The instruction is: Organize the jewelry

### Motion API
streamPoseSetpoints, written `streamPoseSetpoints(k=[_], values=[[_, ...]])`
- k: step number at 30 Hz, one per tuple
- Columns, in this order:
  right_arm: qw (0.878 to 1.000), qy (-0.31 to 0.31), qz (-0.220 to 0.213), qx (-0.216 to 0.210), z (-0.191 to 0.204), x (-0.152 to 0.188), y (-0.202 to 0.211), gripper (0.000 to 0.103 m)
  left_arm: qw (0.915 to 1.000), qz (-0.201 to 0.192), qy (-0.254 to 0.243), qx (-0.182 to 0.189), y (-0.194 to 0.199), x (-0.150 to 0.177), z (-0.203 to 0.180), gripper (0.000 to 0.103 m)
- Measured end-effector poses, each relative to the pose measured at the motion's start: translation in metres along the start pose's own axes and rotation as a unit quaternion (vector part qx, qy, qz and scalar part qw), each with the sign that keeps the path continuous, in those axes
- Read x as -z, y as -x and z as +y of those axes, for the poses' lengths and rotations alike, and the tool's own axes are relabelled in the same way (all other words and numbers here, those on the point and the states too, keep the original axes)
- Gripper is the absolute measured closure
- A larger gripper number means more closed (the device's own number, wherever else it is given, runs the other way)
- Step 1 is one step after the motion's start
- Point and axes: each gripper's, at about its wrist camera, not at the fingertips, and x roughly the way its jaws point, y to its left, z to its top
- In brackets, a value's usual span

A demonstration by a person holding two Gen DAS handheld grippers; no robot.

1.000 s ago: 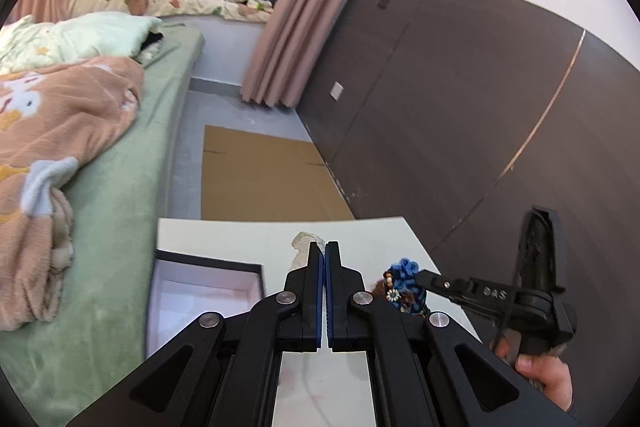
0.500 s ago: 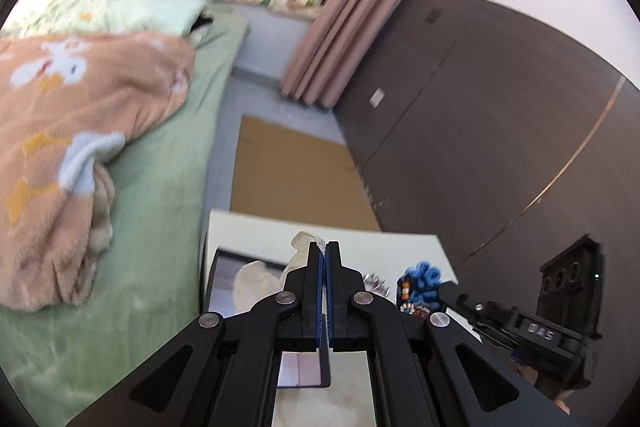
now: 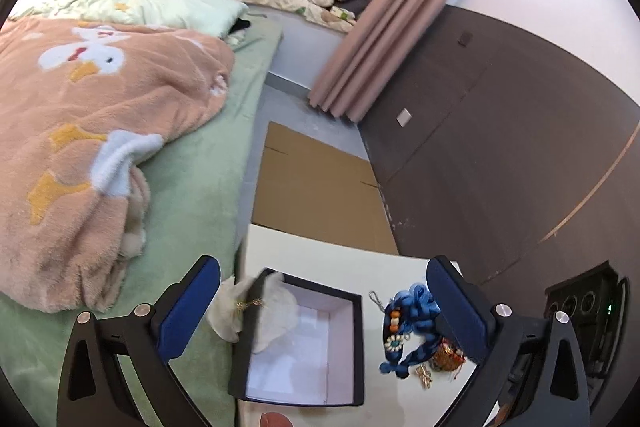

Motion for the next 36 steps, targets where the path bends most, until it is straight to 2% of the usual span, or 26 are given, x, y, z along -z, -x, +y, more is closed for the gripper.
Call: streamPoseSetpoints(k=[8,13,15,16,17,20,23,25,31,33,36], values=[[0.999,-0.002,0.017,-0.038,0.014,0.008,-0.026,0.094,0.9995,-0.019,0.025,-0.008,0.009,-0.009,0.022,0.000],[0.999,0.003,0.039,-0.018,0.019,0.016,-0.048,0.093,0.9989,-0.026,0.037,-0.011,0.016,-0.010,0.033,0.000],[0.997,-0.007,0.070,-0.006,0.015,0.018,-0.062,0.083,0.9989,-0.026,0.036,-0.012,0.018,-0.010,0.034,0.000],[0.996,-0.018,0.084,-0.002,0.010,0.020,-0.067,0.070,0.9990,-0.025,0.035,-0.012,0.018,-0.009,0.035,0.000],[0.996,-0.023,0.085,-0.001,0.007,0.021,-0.068,0.062,0.9990,-0.023,0.035,-0.013,0.018,-0.009,0.036,0.000],[0.997,-0.027,0.077,0.007,0.002,0.020,-0.059,0.057,0.9991,0.004,0.041,-0.012,0.008,-0.005,0.041,0.000],[0.998,-0.023,0.057,0.020,-0.001,0.018,-0.043,0.049,0.9966,0.041,0.071,-0.005,-0.005,0.002,0.052,0.000],[0.998,-0.025,0.043,0.029,-0.004,0.017,-0.030,0.048,0.9946,0.062,0.084,-0.007,-0.013,0.008,0.056,0.001],[0.998,-0.045,0.005,0.046,-0.019,0.011,0.007,0.048,0.9914,0.085,0.099,-0.006,-0.028,0.018,0.061,0.019],[0.997,-0.051,-0.006,0.052,-0.025,0.009,0.021,0.048,0.9897,0.089,0.112,-0.010,-0.031,0.021,0.065,0.035],[0.997,-0.056,-0.017,0.059,-0.031,0.006,0.034,0.048,0.9876,0.090,0.128,-0.018,-0.033,0.024,0.072,0.048]])
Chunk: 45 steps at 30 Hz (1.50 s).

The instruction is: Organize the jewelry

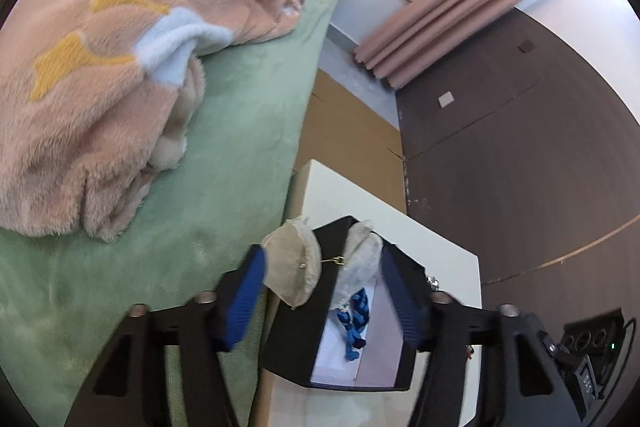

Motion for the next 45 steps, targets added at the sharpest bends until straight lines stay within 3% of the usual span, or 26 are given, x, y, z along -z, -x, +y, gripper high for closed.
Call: streamPoseSetpoints(k=[4,6,10,12,15,20,27,34,40,41,43,44,45], values=[[1.000,-0.004,-0.008,0.008,-0.007,-0.003,0.013,0.048,0.9998,-0.004,0.002,-0.017,-0.005,0.001,0.003,0.050],[1.000,-0.005,-0.012,0.011,-0.009,-0.004,0.020,0.048,0.9996,-0.009,0.006,-0.026,-0.008,0.002,0.005,0.060],[0.999,-0.004,-0.026,0.022,-0.013,-0.004,0.034,0.048,0.9994,-0.004,0.026,-0.024,-0.019,0.004,0.013,0.066],[0.999,-0.004,-0.028,0.025,-0.016,-0.004,0.039,0.048,0.9993,-0.002,0.030,-0.021,-0.022,0.005,0.014,0.093],[0.999,-0.009,-0.030,0.033,-0.023,-0.005,0.049,0.048,0.9993,-0.009,0.033,-0.012,-0.017,0.002,0.013,0.103],[0.998,-0.011,-0.037,0.052,-0.033,-0.005,0.064,0.048,0.9990,-0.037,0.019,0.014,0.015,0.004,0.001,0.103],[0.996,-0.015,-0.044,0.072,-0.044,-0.003,0.085,0.048,0.9969,-0.055,-0.040,0.041,0.041,0.023,-0.032,0.103],[0.995,-0.031,-0.047,0.085,-0.058,-0.002,0.094,0.048,0.9939,-0.055,-0.079,0.054,0.036,0.033,-0.059,0.103],[0.994,-0.032,-0.052,0.090,-0.061,-0.003,0.101,0.048,0.9960,-0.036,-0.067,0.047,0.022,0.038,-0.064,0.101],[0.994,-0.032,-0.052,0.090,-0.062,-0.002,0.102,0.048,0.9961,-0.036,-0.066,0.045,0.020,0.038,-0.064,0.100],[0.994,-0.034,-0.053,0.090,-0.064,-0.003,0.104,0.048,0.9963,-0.033,-0.067,0.042,0.017,0.039,-0.064,0.086],[0.994,-0.035,-0.054,0.090,-0.064,-0.004,0.105,0.048,0.9962,-0.031,-0.070,0.041,0.015,0.039,-0.065,0.054],[0.994,-0.035,-0.054,0.091,-0.065,-0.004,0.106,0.048,0.9961,-0.029,-0.073,0.040,0.014,0.040,-0.067,0.008]])
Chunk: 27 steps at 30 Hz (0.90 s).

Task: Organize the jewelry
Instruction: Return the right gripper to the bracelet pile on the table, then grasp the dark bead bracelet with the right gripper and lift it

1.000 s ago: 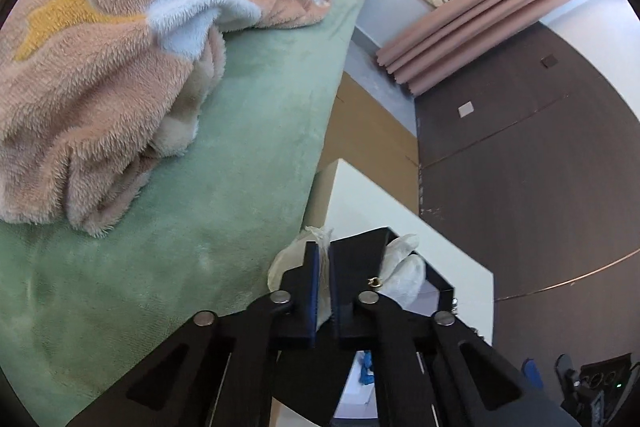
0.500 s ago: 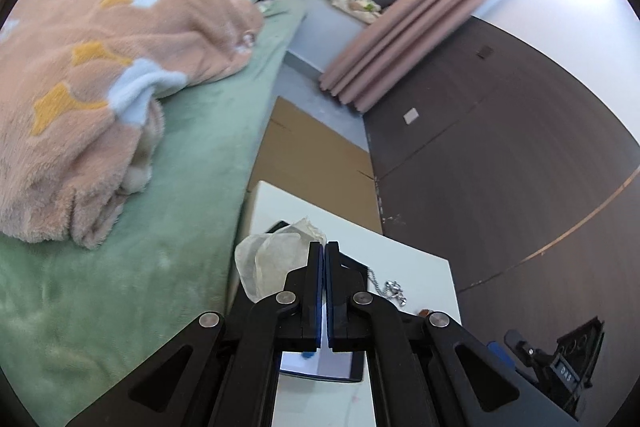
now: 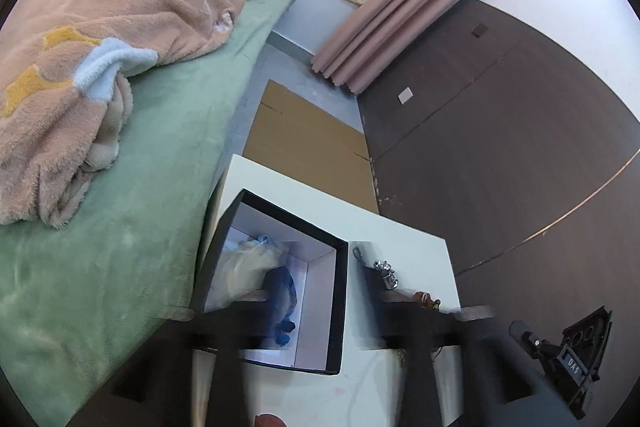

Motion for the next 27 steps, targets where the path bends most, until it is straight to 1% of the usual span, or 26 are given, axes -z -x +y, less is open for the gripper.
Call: streamPoseSetpoints(k=[1,3,6,9,11,14,17,20,25,27], values=[[1.000,-0.001,-0.001,0.001,-0.001,-0.001,0.001,0.048,1.0000,0.000,0.000,0.001,-0.001,0.000,-0.001,0.001],[1.000,-0.002,-0.001,0.005,-0.003,-0.003,0.002,0.048,0.9999,-0.010,-0.001,0.007,0.001,0.001,-0.004,0.001],[1.000,-0.006,-0.001,0.017,-0.008,-0.005,0.005,0.048,0.9997,-0.012,-0.021,-0.007,0.000,0.003,-0.012,0.001],[0.999,-0.019,0.002,0.045,-0.019,-0.008,0.005,0.048,0.9982,-0.011,-0.051,-0.030,-0.004,0.006,-0.026,0.001],[0.998,-0.038,0.007,0.058,-0.030,-0.010,0.004,0.048,0.9971,-0.006,-0.069,-0.034,-0.009,0.009,-0.034,0.001],[0.995,-0.063,0.014,0.070,-0.044,-0.013,0.003,0.048,0.9952,0.000,-0.092,-0.033,-0.015,0.015,-0.046,0.001],[0.993,-0.102,0.029,0.052,-0.060,-0.014,-0.001,0.048,0.9932,0.009,-0.113,-0.024,-0.023,0.022,-0.059,0.001],[0.990,-0.117,0.036,0.069,-0.070,-0.015,-0.005,0.048,0.9910,0.018,-0.132,-0.015,-0.030,0.030,-0.070,0.002],[0.987,-0.134,0.057,0.072,-0.082,-0.017,-0.023,0.048,0.9877,0.033,-0.153,-0.006,-0.045,0.039,-0.085,0.007],[0.985,-0.137,0.067,0.079,-0.087,-0.019,-0.033,0.048,0.9861,0.038,-0.162,-0.006,-0.052,0.044,-0.090,0.013]])
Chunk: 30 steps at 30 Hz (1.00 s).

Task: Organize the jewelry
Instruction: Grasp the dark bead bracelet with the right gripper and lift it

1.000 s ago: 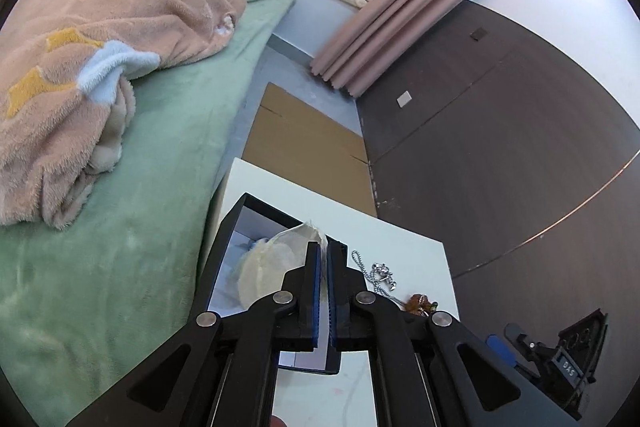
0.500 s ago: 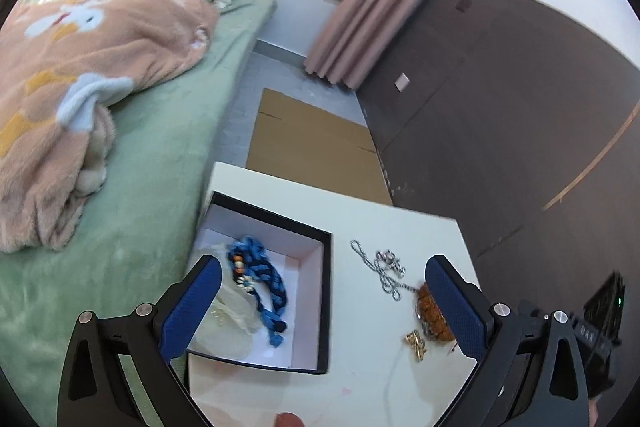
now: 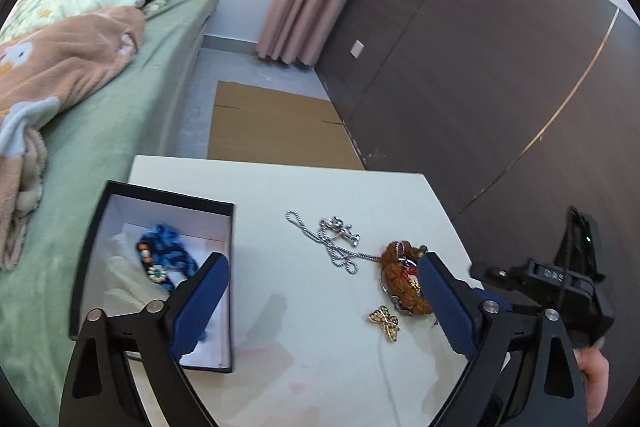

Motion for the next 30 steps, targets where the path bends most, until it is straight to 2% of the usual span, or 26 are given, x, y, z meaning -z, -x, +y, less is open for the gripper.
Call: streamPoseSetpoints(k=[3,6,10,13,15,16,21,30], values=[[1.000,-0.016,0.008,0.006,-0.007,-0.004,-0.010,0.048,0.9999,0.012,-0.004,0.000,-0.010,0.003,-0.005,0.027],[1.000,-0.024,0.017,0.005,-0.011,-0.009,-0.020,0.050,0.9992,0.037,-0.016,0.004,-0.025,0.008,-0.009,0.031],[0.999,-0.042,0.028,0.004,-0.015,-0.012,-0.031,0.065,0.9977,0.057,-0.036,0.005,-0.038,0.015,-0.019,0.035],[0.998,-0.055,0.032,0.000,-0.020,-0.015,-0.037,0.084,0.9960,0.073,-0.051,0.007,-0.048,0.020,-0.027,0.035],[0.998,-0.062,0.028,-0.006,-0.019,-0.015,-0.037,0.088,0.9945,0.083,-0.063,0.009,-0.055,0.024,-0.033,0.035],[0.998,-0.062,0.023,-0.005,-0.018,-0.015,-0.034,0.093,0.9936,0.088,-0.071,0.009,-0.057,0.027,-0.036,0.035],[0.998,-0.052,0.002,-0.030,-0.013,-0.014,-0.018,0.093,0.9874,0.115,-0.108,0.009,-0.071,0.039,-0.049,0.035],[0.997,-0.028,-0.032,-0.072,-0.003,-0.009,0.022,0.093,0.9776,0.137,-0.160,0.002,-0.088,0.060,-0.070,0.035]])
